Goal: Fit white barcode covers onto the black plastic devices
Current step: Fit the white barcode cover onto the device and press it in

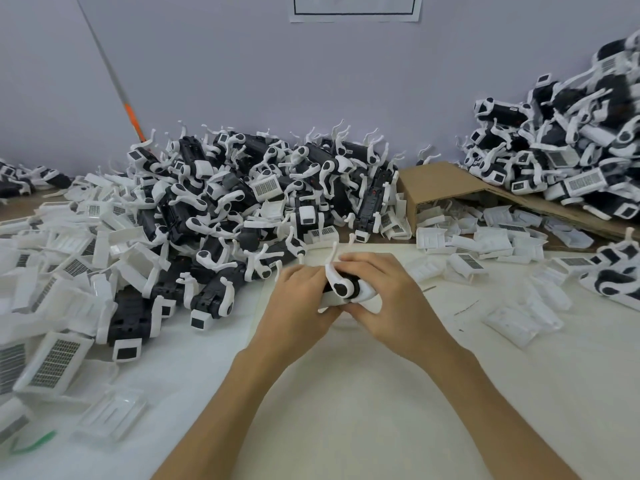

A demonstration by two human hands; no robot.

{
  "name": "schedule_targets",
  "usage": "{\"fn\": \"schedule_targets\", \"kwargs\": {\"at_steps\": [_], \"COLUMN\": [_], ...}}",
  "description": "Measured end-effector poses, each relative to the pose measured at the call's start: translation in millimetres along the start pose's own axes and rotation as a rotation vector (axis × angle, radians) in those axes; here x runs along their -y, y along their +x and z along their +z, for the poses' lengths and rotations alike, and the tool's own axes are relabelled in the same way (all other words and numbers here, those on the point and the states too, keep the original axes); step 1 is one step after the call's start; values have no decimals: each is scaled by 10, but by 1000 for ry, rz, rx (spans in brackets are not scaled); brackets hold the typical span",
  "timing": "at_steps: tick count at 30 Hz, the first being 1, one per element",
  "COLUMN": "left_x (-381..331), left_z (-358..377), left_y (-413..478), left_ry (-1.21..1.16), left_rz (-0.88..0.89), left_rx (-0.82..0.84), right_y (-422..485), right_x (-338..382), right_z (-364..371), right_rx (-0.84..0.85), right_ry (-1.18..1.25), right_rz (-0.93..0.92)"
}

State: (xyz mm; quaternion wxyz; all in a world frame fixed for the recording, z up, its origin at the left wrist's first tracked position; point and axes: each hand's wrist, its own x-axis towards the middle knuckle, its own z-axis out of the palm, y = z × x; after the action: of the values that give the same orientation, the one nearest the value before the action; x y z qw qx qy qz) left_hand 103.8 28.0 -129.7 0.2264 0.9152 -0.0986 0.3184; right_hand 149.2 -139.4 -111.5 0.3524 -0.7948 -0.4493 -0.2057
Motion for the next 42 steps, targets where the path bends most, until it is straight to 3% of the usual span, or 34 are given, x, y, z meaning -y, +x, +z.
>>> {"fn": "schedule_targets", "kwargs": {"at_steps": [8,14,20,25,30,42], "left_x": [-34,-10,66,63,94,42], "left_z": [-29,-39,-11,23,42,2], "left_y": [33,12,-22,-19,-36,-21], "left_ry": [204,368,357,329,229,202], "left_rz": [86,7,-5,12,52,-25], "left_rx": [-228,-156,-76,-102,-121,-74], "right_y": [26,9,-13,-15,-18,-30], "right_x": [0,-72,-97,-105,-77,-69], "right_z": [-1,-27,31,74,83,74], "right_rx": [-129,-142,-45,-124,-97,-104], "right_ry": [-49,-27,-42,-139,-109,-50], "right_rz": [-8,56,92,19,-35,37]}}
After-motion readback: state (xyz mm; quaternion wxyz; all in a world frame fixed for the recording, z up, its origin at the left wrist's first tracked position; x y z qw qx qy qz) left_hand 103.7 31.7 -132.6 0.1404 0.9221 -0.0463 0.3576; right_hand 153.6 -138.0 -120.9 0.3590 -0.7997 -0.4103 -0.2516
